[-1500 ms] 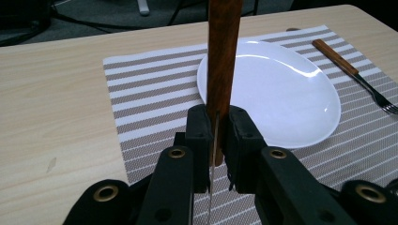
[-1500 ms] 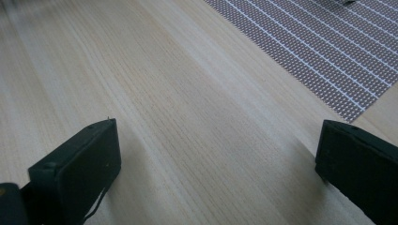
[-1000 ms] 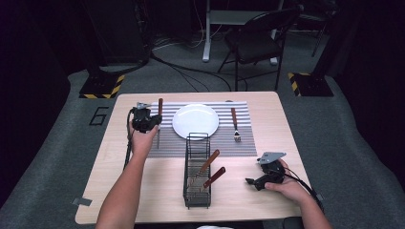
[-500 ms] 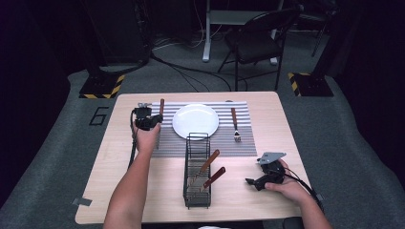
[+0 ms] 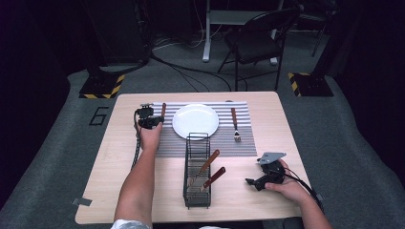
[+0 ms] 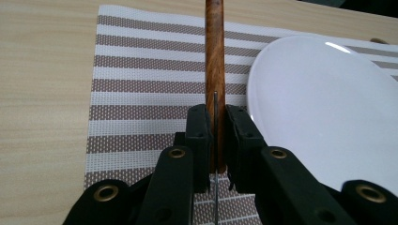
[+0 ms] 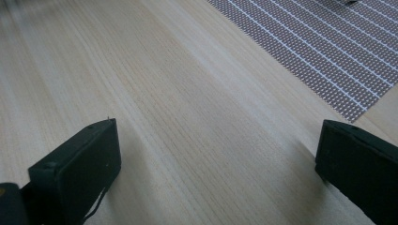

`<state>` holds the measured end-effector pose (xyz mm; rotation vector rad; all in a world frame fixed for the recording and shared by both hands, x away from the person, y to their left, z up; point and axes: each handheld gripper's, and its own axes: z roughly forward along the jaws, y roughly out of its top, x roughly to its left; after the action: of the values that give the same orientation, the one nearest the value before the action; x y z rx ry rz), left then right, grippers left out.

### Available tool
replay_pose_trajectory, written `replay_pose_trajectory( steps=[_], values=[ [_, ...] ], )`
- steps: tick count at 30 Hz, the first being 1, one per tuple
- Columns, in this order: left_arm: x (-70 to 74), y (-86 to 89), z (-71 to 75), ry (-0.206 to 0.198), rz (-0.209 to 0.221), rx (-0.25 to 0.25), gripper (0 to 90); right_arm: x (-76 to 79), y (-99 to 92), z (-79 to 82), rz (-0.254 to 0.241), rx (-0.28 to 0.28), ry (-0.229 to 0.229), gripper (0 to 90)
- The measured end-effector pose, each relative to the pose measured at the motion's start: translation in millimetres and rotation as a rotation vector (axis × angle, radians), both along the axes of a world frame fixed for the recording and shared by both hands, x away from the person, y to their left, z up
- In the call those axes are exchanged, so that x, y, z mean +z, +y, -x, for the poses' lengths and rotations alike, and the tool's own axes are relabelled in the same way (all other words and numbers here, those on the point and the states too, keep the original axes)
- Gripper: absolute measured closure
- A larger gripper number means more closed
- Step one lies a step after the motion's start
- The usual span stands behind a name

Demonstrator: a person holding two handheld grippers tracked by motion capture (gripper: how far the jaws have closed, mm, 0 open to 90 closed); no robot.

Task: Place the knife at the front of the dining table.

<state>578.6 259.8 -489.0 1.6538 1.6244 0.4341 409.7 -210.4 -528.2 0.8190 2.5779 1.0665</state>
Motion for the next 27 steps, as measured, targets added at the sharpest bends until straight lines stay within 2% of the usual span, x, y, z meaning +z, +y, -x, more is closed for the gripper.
replay_pose_trajectory(
  steps=[9,14,18,21,24,27],
  values=[
    [-14.9,4.9,-5.3,0.058,0.02,0.048,80.6,0.0,0.0,0.2,0.0,-0.001,-0.001,0.0],
    [-17.3,3.3,-7.0,0.056,0.027,0.057,80.6,0.0,0.0,0.2,0.0,-0.001,-0.001,0.0],
    [-19.9,3.8,-8.2,0.051,0.05,0.081,80.5,-0.1,-0.1,0.3,0.0,0.0,-0.002,0.0],
    [-23.2,5.6,-8.8,0.069,0.044,0.085,80.0,-0.1,-0.1,0.3,0.0,0.0,-0.002,0.0],
    [-23.9,7.9,-8.2,0.065,0.061,0.095,72.5,-0.1,-0.1,0.3,0.0,0.0,-0.002,0.0],
    [-21.5,9.2,-6.4,0.054,0.038,0.103,71.4,-0.1,-0.1,0.3,0.0,0.0,-0.002,0.0]
  ],
)
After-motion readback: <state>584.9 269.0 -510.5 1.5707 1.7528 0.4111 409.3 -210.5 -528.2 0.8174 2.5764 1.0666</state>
